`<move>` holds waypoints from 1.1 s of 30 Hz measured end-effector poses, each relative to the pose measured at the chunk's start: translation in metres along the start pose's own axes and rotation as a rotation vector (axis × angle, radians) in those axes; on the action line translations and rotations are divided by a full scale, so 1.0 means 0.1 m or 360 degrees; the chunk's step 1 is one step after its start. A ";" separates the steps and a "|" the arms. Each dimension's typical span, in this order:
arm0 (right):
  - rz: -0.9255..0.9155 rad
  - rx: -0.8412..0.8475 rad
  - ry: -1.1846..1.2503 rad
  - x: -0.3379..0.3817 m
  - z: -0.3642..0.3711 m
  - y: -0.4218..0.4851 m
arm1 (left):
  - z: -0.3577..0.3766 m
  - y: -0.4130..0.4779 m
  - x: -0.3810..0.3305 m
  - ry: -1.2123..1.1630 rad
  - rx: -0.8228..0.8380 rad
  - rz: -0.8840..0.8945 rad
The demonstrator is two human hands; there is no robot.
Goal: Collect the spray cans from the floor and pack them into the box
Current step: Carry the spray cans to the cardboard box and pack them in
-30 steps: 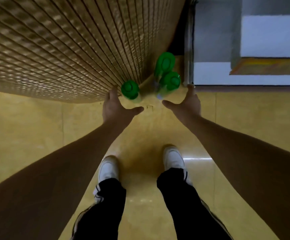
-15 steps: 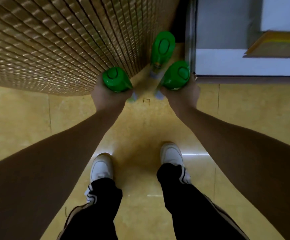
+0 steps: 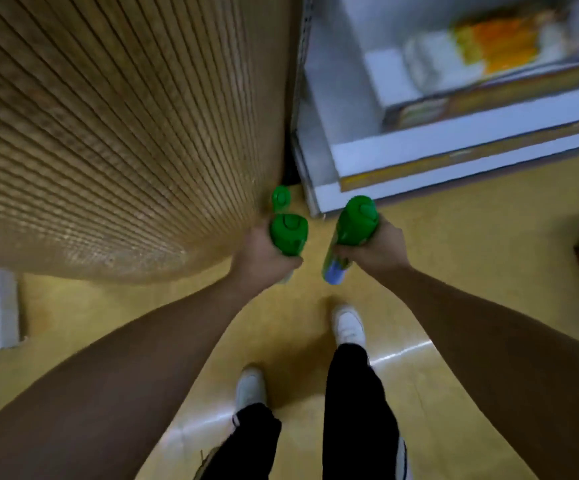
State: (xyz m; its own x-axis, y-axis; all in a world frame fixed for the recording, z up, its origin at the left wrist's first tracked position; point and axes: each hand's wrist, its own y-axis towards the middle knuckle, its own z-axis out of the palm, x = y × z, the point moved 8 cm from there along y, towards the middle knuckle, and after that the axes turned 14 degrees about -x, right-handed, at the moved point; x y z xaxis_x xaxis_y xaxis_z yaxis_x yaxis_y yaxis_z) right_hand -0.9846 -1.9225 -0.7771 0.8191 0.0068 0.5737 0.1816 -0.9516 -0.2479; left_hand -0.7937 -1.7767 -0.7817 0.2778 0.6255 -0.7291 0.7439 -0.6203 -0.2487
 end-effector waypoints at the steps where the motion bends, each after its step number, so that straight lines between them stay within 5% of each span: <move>1: 0.0008 -0.0013 -0.0013 0.08 -0.31 -0.08 | -0.10 -0.09 -0.26 0.0044 0.0082 0.0062; 8: 0.0049 -0.0227 -0.0001 0.61 -2.86 -0.60 | -0.74 -0.87 -2.68 0.0163 0.0390 0.0772; 16: 0.0037 -0.0643 0.0187 0.71 -5.71 -1.26 | -1.09 -2.02 -5.54 -0.0135 0.0388 0.1323; 27: -0.0059 -0.1303 0.0678 -0.02 -8.54 -2.36 | -0.79 -3.77 -7.88 -0.1361 0.0463 0.1208; 33: -0.0103 -0.1620 0.1062 -0.68 -9.29 -2.56 | -0.19 -4.71 -8.64 -0.1542 0.0393 0.1393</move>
State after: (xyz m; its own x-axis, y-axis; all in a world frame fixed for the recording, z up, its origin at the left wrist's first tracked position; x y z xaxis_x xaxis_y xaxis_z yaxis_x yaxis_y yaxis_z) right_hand -1.5927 -1.9651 -0.0273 0.3294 0.1892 0.9250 -0.5432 -0.7634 0.3496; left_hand -1.3723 -2.0163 -0.0222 -0.0142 -0.5456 -0.8379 0.3850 -0.7764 0.4990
